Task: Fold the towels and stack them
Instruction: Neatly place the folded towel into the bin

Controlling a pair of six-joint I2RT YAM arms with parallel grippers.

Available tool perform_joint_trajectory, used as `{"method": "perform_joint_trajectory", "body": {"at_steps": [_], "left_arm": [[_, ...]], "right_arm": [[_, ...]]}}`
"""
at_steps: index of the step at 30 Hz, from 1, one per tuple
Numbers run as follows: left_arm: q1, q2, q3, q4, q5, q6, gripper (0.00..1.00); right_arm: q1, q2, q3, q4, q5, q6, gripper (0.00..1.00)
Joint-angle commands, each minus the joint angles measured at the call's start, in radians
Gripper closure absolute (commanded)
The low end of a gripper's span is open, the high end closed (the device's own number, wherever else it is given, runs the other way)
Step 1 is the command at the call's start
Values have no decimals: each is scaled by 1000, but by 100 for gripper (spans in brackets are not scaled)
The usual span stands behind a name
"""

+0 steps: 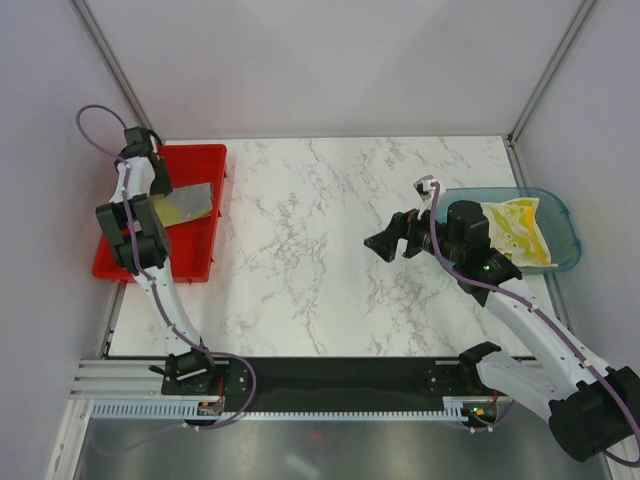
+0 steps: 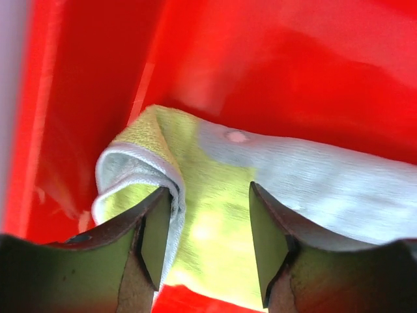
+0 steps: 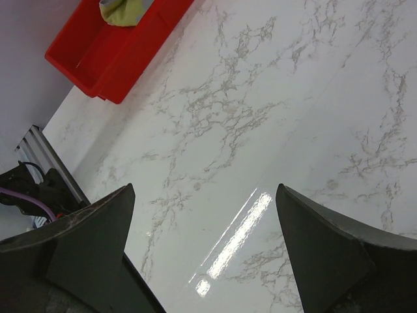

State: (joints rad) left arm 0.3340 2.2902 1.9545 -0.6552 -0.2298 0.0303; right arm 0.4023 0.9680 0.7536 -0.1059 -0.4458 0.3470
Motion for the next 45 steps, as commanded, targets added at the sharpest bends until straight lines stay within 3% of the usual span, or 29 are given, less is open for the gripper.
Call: {"method": "perform_joint_trajectory", "body": {"at_steps": [1, 11, 15, 22, 23, 27, 30, 35, 37, 45], "left_arm": [[-44, -92, 72, 46, 14, -61, 41], [-216, -144, 127, 112, -345, -72, 27], [-217, -182, 75, 112, -284, -110, 28], [-219, -176, -117, 112, -54, -217, 43], [-219, -173, -130, 112, -42, -222, 48], [-210, -178, -196, 98, -34, -265, 49], [-199, -213, -239, 82, -31, -308, 41], [-170, -245, -293, 55, 17, -343, 46], [-159, -232, -316, 54, 29, -325, 53], [-142, -241, -384, 71, 87, -317, 57]], "right_arm": [[3, -6, 10, 32, 9, -11, 2], [3, 1, 10, 22, 15, -5, 2], [3, 0, 6, 6, 31, -5, 2], [3, 17, 49, -73, 39, -19, 2], [3, 18, 68, -84, 42, -20, 2], [3, 21, 130, -139, 59, -20, 2], [3, 8, 151, -156, 87, -3, 2], [3, -26, 179, -199, 191, 21, 2], [3, -40, 205, -222, 200, 29, 2], [3, -115, 250, -264, 216, 81, 2]]}}
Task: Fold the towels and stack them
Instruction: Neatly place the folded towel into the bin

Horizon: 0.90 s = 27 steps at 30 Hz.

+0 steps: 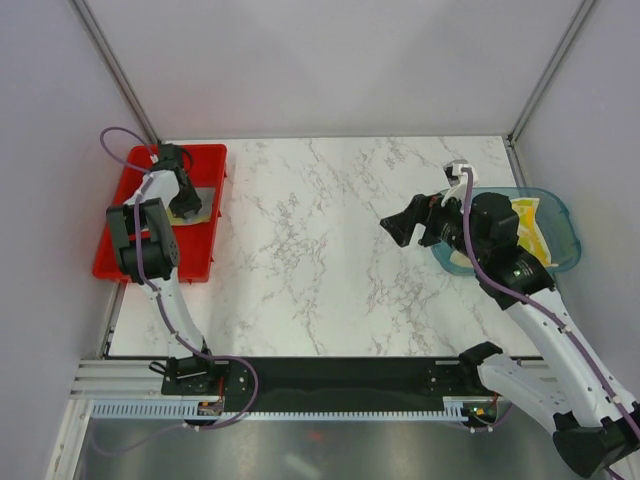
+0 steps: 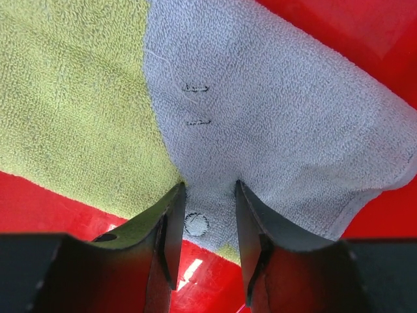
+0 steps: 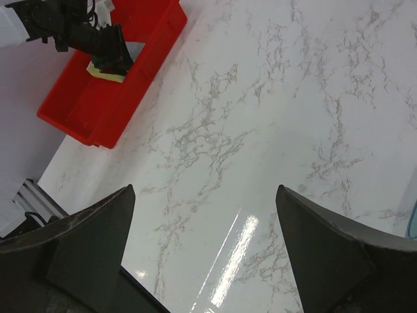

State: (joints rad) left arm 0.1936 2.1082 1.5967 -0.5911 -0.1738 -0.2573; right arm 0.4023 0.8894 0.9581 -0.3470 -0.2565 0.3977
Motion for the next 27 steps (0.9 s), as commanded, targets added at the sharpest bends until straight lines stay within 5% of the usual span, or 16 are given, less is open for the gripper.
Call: {"method": "perform_joint_trajectory", "body": {"at_steps": [1, 9, 14, 15, 16, 21, 25, 27], "left_arm": [[0, -66, -35, 5, -1, -30, 57], [-29, -255, -37, -15, 20, -62, 40], [-160, -528, -121, 14, 196, -111, 24], [-183, -565, -138, 23, 230, -106, 3], [-245, -627, -155, 36, 284, -112, 0], [-483, -758, -234, 54, 439, -86, 0], [-592, -893, -338, 59, 461, -83, 0], [-609, -933, -378, 105, 587, -109, 0]], "right_arm": [[3, -41, 48, -27, 28, 30, 2], [3, -26, 73, -75, 107, 41, 2], [0, 35, 126, -180, 554, 174, 2], [-11, 69, 155, -196, 600, 174, 2], [-19, 91, 174, -211, 650, 178, 2], [-231, 273, 261, -308, 686, 165, 2], [-384, 344, 246, -343, 764, 176, 2], [-486, 349, 242, -366, 757, 190, 2]]}}
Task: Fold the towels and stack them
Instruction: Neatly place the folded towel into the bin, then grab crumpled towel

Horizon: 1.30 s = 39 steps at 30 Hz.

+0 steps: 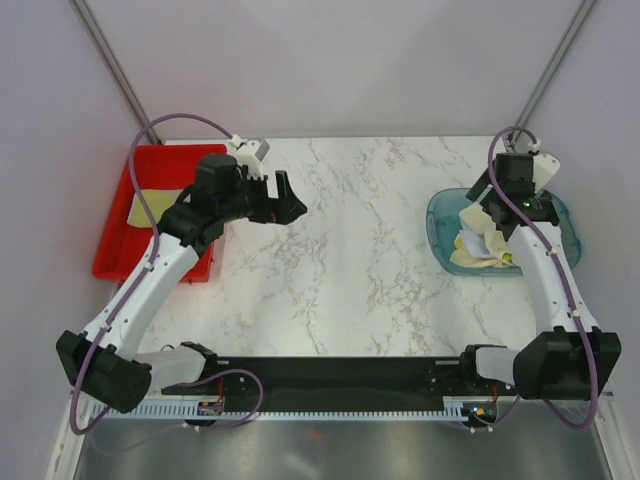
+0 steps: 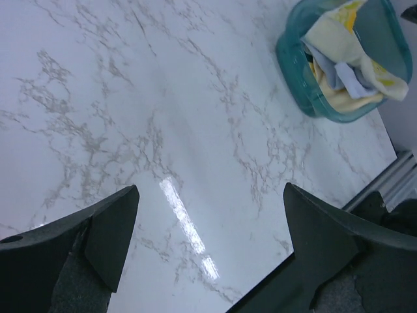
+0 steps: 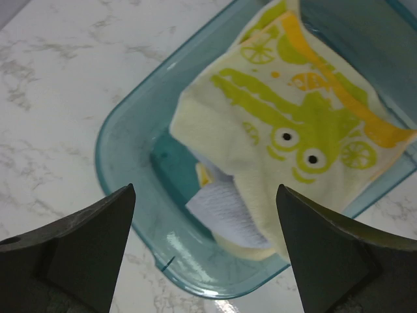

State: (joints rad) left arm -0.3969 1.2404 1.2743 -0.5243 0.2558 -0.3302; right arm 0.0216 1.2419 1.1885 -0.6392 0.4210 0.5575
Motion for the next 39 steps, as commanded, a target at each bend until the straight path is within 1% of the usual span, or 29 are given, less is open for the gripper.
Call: {"method": "perform_joint_trajectory", "body": {"at_steps": [1, 3, 4, 5, 6, 7, 8, 10, 12, 16, 17, 19, 20, 22, 23, 24, 25, 27, 28, 29, 31, 32, 34, 35, 36, 37, 38, 39], "left_arm": [[-22, -85, -72, 40, 169, -30, 0], [-25, -133, -118, 53, 160, -32, 0], [-25, -145, -136, 66, 164, -39, 0], [-26, -157, -170, 81, 171, -43, 0], [-26, -173, -185, 92, 189, -44, 4], [-26, -174, -199, 116, 201, -47, 5], [-26, -174, -219, 121, 210, -46, 5], [-26, -165, -224, 119, 229, -43, 6], [-26, -168, -236, 119, 237, -41, 5], [-26, -165, -256, 129, 235, -50, 5], [-26, -162, -256, 129, 238, -56, 5], [-26, -159, -254, 133, 250, -61, 3], [-26, -157, -254, 130, 249, -59, 3], [-26, -167, -262, 132, 235, -56, 4], [-26, -177, -265, 130, 226, -56, 4], [-26, -182, -268, 133, 209, -55, 4], [-26, -183, -271, 132, 203, -53, 4], [-26, -180, -273, 130, 197, -50, 4], [-26, -180, -273, 130, 197, -50, 4], [-26, -179, -273, 130, 197, -52, 4], [-25, -180, -267, 130, 180, -52, 3], [-25, -180, -266, 127, 175, -53, 3], [-25, -183, -266, 126, 161, -56, 2], [-25, -185, -265, 126, 158, -56, 2], [-25, -185, -266, 126, 158, -56, 2], [-25, -183, -265, 127, 160, -61, 2], [-23, -185, -265, 126, 160, -63, 2], [-23, -187, -265, 124, 160, -61, 2]], "right_arm": [[-133, -2, 10, -79, 68, 4, 2], [-208, -7, -3, -76, 73, -34, 2], [-233, -2, -7, -71, 41, -72, 3], [-255, 17, -16, -71, 9, -82, 6], [-282, 27, -24, -71, -25, -85, 8], [-284, 37, -33, -71, -60, -90, 10], [-285, 50, -62, -68, -130, -96, 14], [-284, 39, -102, -47, -171, -102, 17], [-285, 8, -154, -16, -169, -107, 21], [-285, 25, -167, -16, -182, -62, 27], [-287, 30, -165, -22, -176, -35, 30], [-290, 11, -179, -4, -165, 45, 30], [-290, -16, -200, 13, -171, 61, 35], [-290, -27, -201, 30, -174, 84, 56], [-290, -24, -178, 30, -174, 79, 76], [-290, -22, -164, 29, -176, 68, 93], [-290, -22, -144, 27, -183, 44, 100], [-290, -36, -61, 27, -205, 4, 100], [-290, -47, -22, 18, -240, -39, 100], [-290, -50, 79, 6, -258, -54, 100], [-288, -48, 198, -37, -318, -85, 100], [-290, -44, 314, -49, -393, -97, 100], [-287, -29, 417, -100, -454, -88, 100], [-287, -22, 483, -131, -427, -55, 100], [-287, -18, 502, -169, -379, -36, 100], [-287, -18, 507, -254, -329, -15, 100], [-287, -25, 475, -287, -236, 30, 68], [-287, -42, 433, -296, -219, 42, 56]]}}
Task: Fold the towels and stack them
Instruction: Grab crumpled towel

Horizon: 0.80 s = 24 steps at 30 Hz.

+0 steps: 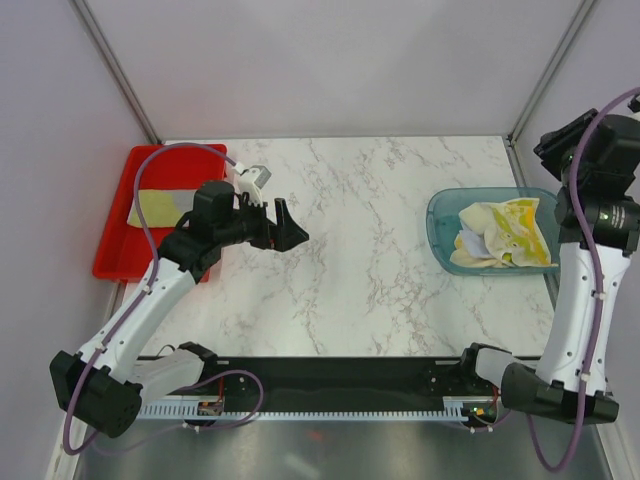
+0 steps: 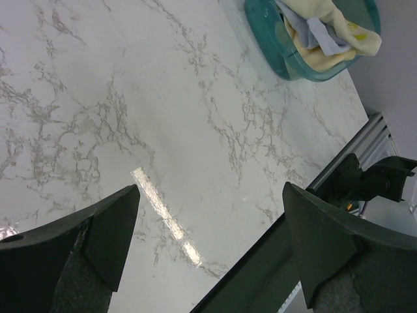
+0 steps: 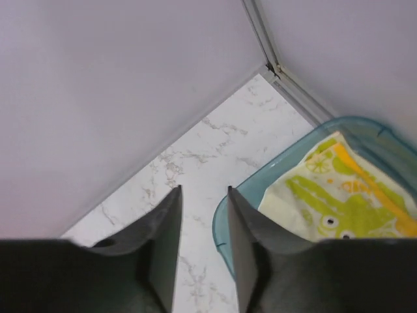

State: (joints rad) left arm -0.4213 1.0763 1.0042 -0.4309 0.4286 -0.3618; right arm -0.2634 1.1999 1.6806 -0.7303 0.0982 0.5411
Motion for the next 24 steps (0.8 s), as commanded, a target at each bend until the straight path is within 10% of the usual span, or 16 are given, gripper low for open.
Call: {"method": "perform_joint_trajectory", "body": {"at_steps": [1, 10, 24], "left_arm": [[1, -26, 4, 31, -13, -26, 2], [1, -24, 16, 20, -2, -34, 1], [1, -32, 4, 21, -8, -34, 1]], "right_arm": [[-2, -41, -105, -204, 116, 78, 50], [-4, -111, -534, -141, 45, 207, 39], [-2, -106, -745, 2, 145, 220, 39]]}}
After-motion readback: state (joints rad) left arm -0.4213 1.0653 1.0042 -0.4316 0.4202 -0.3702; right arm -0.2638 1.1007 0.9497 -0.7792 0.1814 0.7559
